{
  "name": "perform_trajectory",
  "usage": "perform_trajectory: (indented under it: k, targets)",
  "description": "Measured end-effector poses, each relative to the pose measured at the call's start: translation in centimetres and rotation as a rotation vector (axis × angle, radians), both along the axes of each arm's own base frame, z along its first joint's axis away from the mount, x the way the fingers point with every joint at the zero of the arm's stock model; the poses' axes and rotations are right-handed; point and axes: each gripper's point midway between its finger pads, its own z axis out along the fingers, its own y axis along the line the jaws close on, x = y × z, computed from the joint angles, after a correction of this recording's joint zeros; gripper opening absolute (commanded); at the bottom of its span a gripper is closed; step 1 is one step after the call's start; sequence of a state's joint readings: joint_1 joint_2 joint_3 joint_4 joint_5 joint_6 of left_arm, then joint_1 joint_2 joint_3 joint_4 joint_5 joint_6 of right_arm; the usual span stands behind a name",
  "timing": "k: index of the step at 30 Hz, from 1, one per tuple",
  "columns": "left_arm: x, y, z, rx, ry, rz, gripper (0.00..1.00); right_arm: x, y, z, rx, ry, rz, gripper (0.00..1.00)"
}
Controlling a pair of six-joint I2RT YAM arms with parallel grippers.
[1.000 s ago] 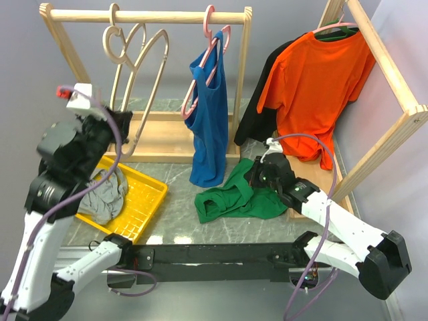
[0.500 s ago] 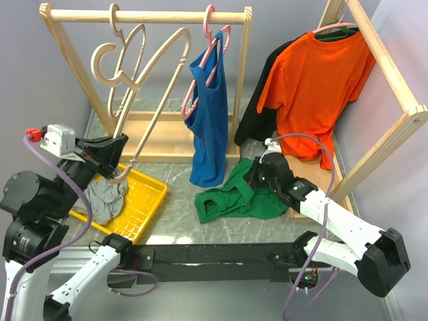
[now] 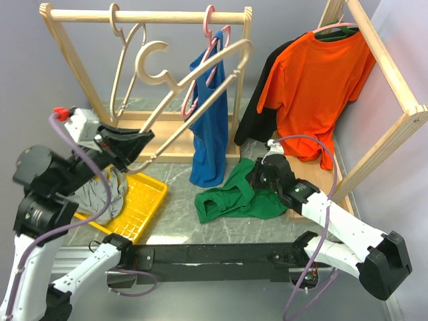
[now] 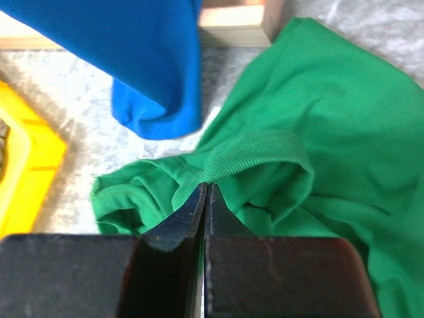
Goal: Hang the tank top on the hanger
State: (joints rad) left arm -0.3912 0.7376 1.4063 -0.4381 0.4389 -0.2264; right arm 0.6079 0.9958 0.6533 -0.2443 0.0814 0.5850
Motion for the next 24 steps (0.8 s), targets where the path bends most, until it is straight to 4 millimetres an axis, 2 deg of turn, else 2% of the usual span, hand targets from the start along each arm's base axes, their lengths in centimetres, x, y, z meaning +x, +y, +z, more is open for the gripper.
perform_trajectory:
  k: [2,4,6,10,17,20,24]
  targets:
    - [0.4,-0.9,-0.4,0.014,0.012,-0.043,0.01,-0.2,-0.4,-0.4,-0.007,0.007,-0.011,0.13]
    - [1.1,-1.6,-1.4,0.032,0.042,-0.069,0.01,-0.5,-0.7,-0.9,-0.013,0.017,-0.020,0.23]
    - [2.0,-2.3,-3.0,0.051,0.084,-0.088,0.01,-0.9,-1.1,-1.5,-0.016,0.027,-0.034,0.35]
    - [3.3,-3.8,-6.2,0.088,0.175,-0.118,0.01,-1.8,-1.9,-2.4,-0.012,0.039,-0.055,0.50]
    - [3.7,-7.7,-11.5,0.175,0.298,-0.160,0.01,-3.0,-3.1,-2.3,0.023,0.011,-0.092,0.51]
    - [3.9,-8.0,-13.8,0.208,0.346,-0.121,0.01,-3.8,-3.6,-2.8,0.034,0.006,-0.095,0.51]
    - [3.6,-7.9,-16.3,0.245,0.393,-0.077,0.01,-4.8,-3.9,-4.5,0.013,0.032,-0.083,0.51]
